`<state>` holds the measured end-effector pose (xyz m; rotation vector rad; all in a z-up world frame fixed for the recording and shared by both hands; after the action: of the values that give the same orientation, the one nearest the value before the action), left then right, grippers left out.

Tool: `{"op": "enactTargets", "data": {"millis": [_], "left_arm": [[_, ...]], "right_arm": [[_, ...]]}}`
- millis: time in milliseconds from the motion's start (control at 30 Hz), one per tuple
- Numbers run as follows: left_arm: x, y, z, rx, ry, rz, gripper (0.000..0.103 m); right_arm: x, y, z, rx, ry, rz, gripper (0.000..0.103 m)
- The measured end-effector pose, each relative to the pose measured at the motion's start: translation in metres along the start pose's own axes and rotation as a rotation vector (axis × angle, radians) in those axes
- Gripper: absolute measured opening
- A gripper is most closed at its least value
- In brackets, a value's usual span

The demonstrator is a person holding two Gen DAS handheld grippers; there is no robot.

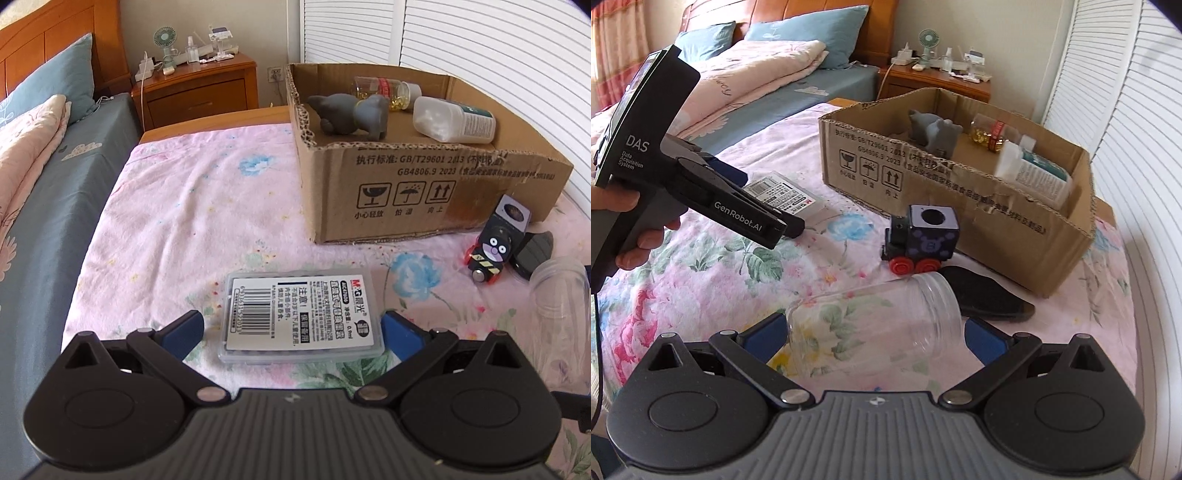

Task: Organize rigid objects
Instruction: 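Grasp the clear pen-refill pack with the left tool while the right tool reaches the clear jar, then close the right tool around the clear plastic jar lying on its side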

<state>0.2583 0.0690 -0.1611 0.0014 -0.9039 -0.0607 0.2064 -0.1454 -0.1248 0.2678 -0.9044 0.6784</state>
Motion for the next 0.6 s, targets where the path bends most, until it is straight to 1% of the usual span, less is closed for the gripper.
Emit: {"op": "enactTargets", "data": {"millis": [167, 267, 333, 467, 600], "left_arm": [[0.000, -0.001, 0.000, -0.012, 0.004, 0.022, 0.096], [0.000, -0.001, 0.001, -0.020, 0.006, 0.043, 0.090], [0.001, -0.002, 0.001, -0.019, 0.010, 0.038, 0.090], [0.002, -0.005, 0.001, -0.030, 0.014, 0.024, 0.090], [0.004, -0.012, 0.003, -0.071, 0.013, 0.002, 0.090]], "right_arm": [[-0.001, 0.004, -0.007, 0.017, 0.013, 0.024, 0.103], [-0.003, 0.005, -0.010, 0.008, 0.022, 0.032, 0.102], [-0.003, 0.004, -0.011, 0.001, 0.023, 0.038, 0.100], [-0.004, 0.003, -0.011, -0.002, 0.025, 0.042, 0.099], [-0.003, 0.003, -0.009, -0.002, 0.032, 0.037, 0.099]]}}
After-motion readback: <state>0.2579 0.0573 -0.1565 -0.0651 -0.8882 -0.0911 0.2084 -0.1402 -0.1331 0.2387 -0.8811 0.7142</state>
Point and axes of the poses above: each gripper's, at about its wrist camera, not at the fingertips, and z roughly against the way its jaws point, y to its left, x to its top, the point moved 10 cm from there along -z, roughly the way its jaws point, and after that the axes turned 13 degrees about -y, right-handed, at the moved point
